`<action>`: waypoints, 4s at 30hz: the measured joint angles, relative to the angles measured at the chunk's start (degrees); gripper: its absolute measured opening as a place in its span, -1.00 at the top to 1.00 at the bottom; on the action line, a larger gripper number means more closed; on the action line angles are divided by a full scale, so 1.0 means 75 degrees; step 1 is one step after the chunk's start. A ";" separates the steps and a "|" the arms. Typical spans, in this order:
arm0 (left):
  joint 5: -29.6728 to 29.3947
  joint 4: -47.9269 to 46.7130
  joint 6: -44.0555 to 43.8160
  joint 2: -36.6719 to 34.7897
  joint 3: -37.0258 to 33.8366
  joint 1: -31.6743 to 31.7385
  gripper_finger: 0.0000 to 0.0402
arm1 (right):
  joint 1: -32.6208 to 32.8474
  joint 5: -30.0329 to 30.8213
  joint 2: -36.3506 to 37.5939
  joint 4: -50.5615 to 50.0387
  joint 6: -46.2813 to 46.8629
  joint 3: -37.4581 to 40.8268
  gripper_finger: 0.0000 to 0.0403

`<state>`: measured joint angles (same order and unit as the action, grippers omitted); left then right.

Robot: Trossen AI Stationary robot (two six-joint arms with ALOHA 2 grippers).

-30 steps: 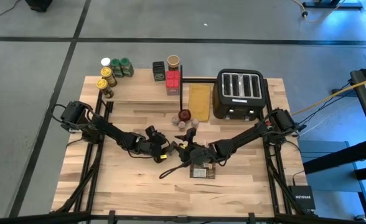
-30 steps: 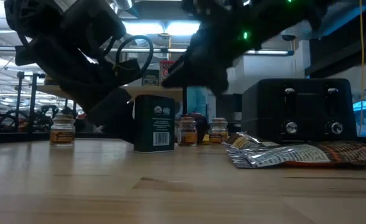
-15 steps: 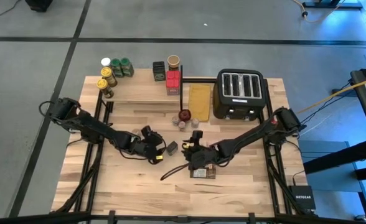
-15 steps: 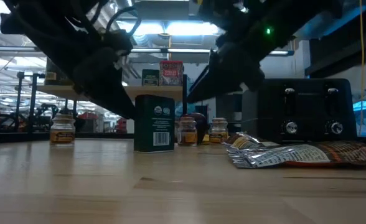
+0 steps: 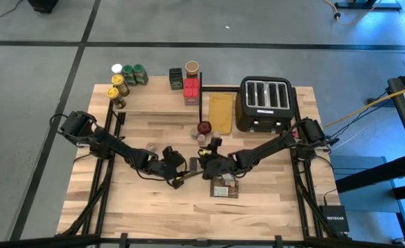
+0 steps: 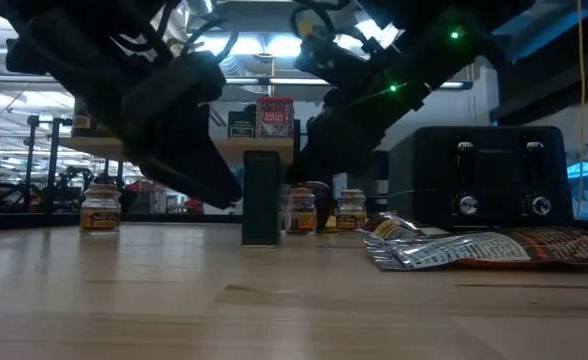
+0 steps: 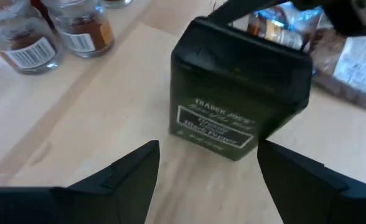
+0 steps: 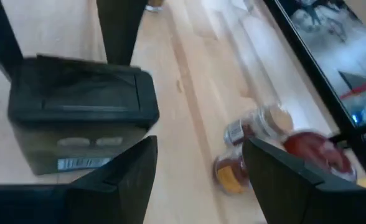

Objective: Shelf spices
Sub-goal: Put the black seasoning can aligned with the other black seasoning cans on the shelf

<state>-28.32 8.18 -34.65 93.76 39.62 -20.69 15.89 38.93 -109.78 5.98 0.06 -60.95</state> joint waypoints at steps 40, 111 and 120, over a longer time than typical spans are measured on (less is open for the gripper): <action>0.3107 -0.2612 0.5239 -0.0058 0.2416 0.1122 -0.32 | 0.0036 -0.1602 0.3321 -0.1749 0.1059 0.2753 -0.20; 0.3812 -0.6809 0.8617 -0.1620 0.5243 0.7501 0.24 | 0.0027 -0.0867 0.3582 -0.1148 0.0974 0.3054 -0.20; 0.3812 -0.6775 0.8279 -0.1620 0.5243 0.7501 0.18 | 0.0027 -0.0870 0.3582 -0.1148 0.0981 0.3054 -0.20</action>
<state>0.27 -42.64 27.44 81.60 78.94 35.57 16.10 32.40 -82.91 -2.63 7.42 -38.04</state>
